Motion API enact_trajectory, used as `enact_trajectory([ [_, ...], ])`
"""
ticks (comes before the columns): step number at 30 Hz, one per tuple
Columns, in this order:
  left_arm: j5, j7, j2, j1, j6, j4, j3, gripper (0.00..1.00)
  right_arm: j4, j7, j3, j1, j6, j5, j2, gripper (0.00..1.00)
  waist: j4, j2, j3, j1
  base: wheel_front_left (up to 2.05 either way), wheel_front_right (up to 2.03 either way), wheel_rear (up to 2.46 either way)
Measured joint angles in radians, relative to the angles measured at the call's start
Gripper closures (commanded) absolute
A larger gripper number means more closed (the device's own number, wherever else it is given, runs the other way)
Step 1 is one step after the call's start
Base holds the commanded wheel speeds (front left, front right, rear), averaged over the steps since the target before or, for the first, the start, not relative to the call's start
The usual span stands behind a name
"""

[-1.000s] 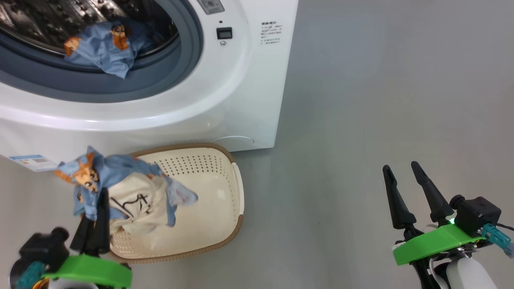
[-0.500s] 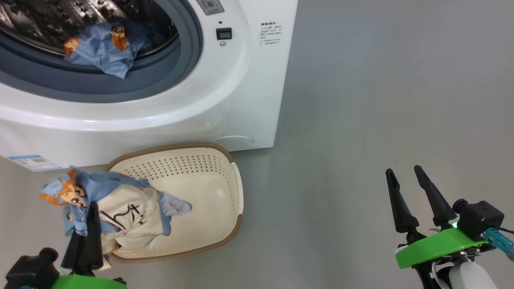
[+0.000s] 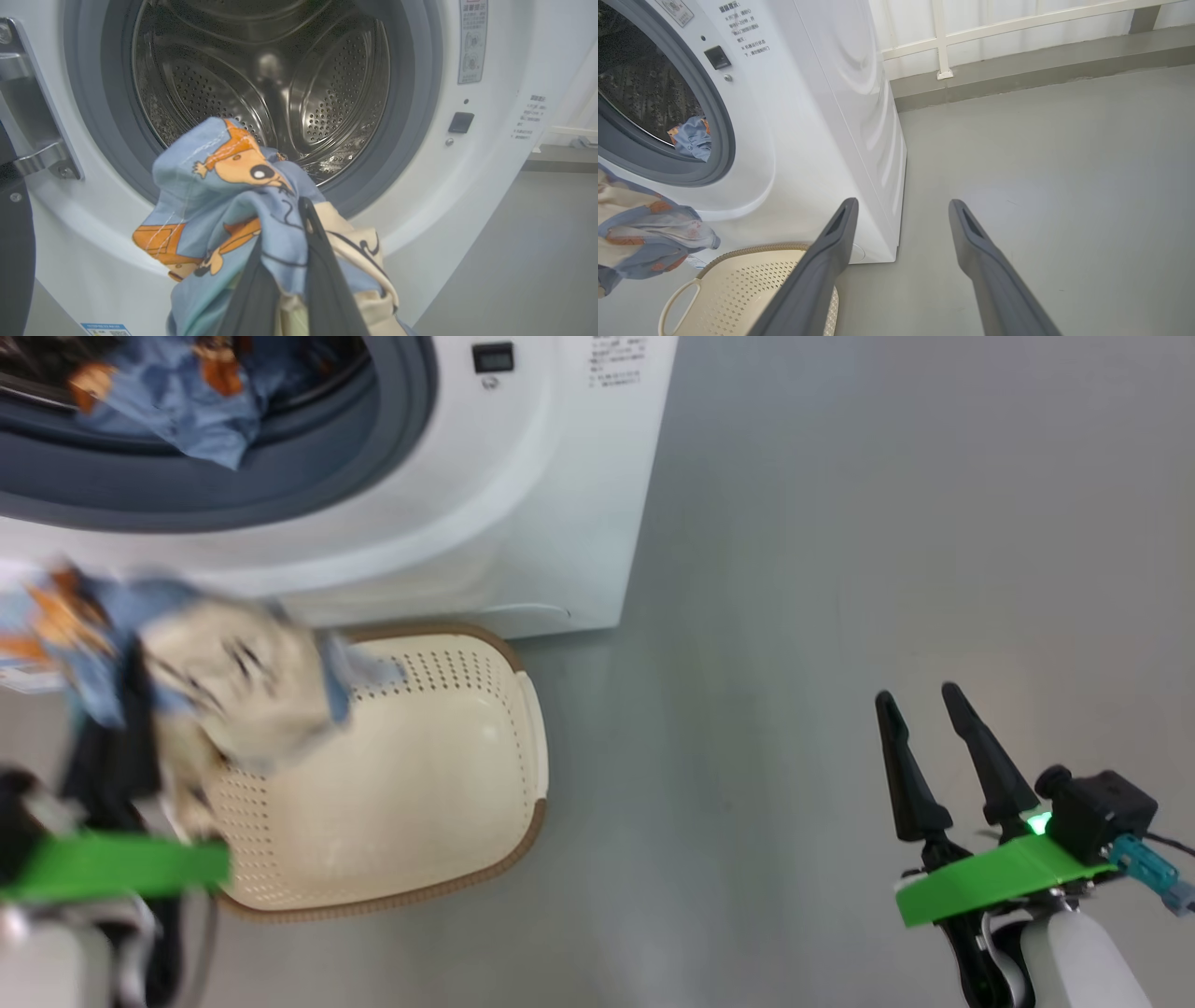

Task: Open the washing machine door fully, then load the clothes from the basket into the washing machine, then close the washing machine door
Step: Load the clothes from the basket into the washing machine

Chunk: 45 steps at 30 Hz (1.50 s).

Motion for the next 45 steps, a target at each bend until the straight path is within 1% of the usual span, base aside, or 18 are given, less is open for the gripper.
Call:
enact_trajectory([
  [5, 0.011, -0.003, 0.045, -0.184, 0.000, 0.001, 0.040, 1.00, -0.003, 0.000, 0.007, -0.036, 0.000, 0.000, 0.010, 0.00, -0.017, 0.0000, 0.044, 0.0000, 0.00, 0.00, 0.00],
  [9, 0.034, -0.003, 0.077, -0.341, 0.000, 0.051, 0.034, 1.00, -0.004, 0.000, 0.012, -0.056, 0.000, 0.000, 0.018, 0.00, -0.032, 0.0000, 0.078, 0.0000, 0.00, 0.00, 0.00],
  [13, 0.036, -0.004, 0.105, -0.466, 0.000, 0.201, 0.025, 1.00, -0.004, 0.000, 0.023, -0.079, 0.000, 0.000, 0.029, 0.00, -0.053, 0.0000, 0.105, 0.0000, 0.00, 0.00, 0.00],
  [16, 0.035, -0.004, 0.139, -0.537, 0.000, 0.315, 0.012, 1.00, -0.004, 0.000, 0.038, -0.093, 0.000, 0.000, 0.036, 0.00, -0.076, 0.0000, 0.120, 0.0000, 0.00, 0.00, 0.00],
  [17, 0.031, -0.004, 0.158, -0.588, 0.000, 0.384, -0.004, 1.00, -0.008, 0.000, 0.042, -0.097, 0.000, 0.001, 0.038, 0.00, -0.090, 0.0000, 0.130, 0.0000, 0.00, 0.00, 0.00],
  [19, 0.031, -0.004, 0.177, -0.641, 0.000, 0.462, -0.021, 1.00, -0.008, 0.000, 0.047, -0.097, 0.000, 0.002, 0.039, 0.00, -0.104, 0.0000, 0.140, 0.0000, 0.00, 0.00, 0.00],
  [22, 0.031, -0.004, 0.199, -0.705, 0.000, 0.567, -0.044, 1.00, -0.008, 0.000, 0.055, -0.097, 0.000, 0.002, 0.043, 0.00, -0.127, 0.0000, 0.153, 0.0000, 0.00, 0.00, 0.00],
  [28, 0.030, -0.004, 0.234, -0.816, 0.000, 0.775, -0.125, 1.00, -0.007, 0.000, 0.082, -0.106, 0.000, 0.011, 0.047, 0.00, -0.172, 0.0000, 0.171, 0.0000, 0.00, 0.00, 0.00],
  [31, 0.026, -0.004, 0.251, -0.866, 0.000, 0.850, -0.148, 1.00, -0.008, 0.000, 0.101, -0.113, 0.000, 0.029, 0.047, 0.00, -0.195, 0.0000, 0.178, 0.0000, 0.00, 0.00, 0.00],
  [34, 0.027, -0.004, 0.280, -0.924, 0.000, 0.866, -0.162, 1.00, -0.015, 0.000, 0.112, -0.117, 0.000, 0.037, 0.049, 0.00, -0.216, 0.0000, 0.186, 0.0001, 0.00, 0.00, 0.00],
  [37, 0.036, -0.004, 0.295, -0.962, 0.000, 0.840, -0.155, 1.00, -0.020, 0.000, 0.112, -0.117, 0.000, 0.038, 0.049, 0.00, -0.225, 0.0000, 0.196, 0.0000, 0.00, 0.00, 0.00],
  [40, 0.058, -0.004, 0.308, -1.001, 0.011, 0.752, -0.116, 1.00, -0.027, 0.000, 0.113, -0.118, 0.000, 0.040, 0.049, 0.00, -0.234, 0.0000, 0.215, 0.0000, 0.00, 0.00, 0.00],
  [42, 0.088, -0.004, 0.312, -1.007, 0.020, 0.676, -0.098, 1.00, -0.029, 0.000, 0.113, -0.120, 0.000, 0.044, 0.049, 0.00, -0.238, 0.0000, 0.228, 0.0000, 0.00, 0.00, 0.00],
  [45, 0.120, -0.004, 0.311, -1.008, 0.028, 0.598, -0.058, 1.00, -0.033, 0.000, 0.113, -0.128, 0.000, 0.046, 0.049, 0.00, -0.243, 0.0000, 0.245, 0.0000, 0.00, 0.00, 0.00],
])
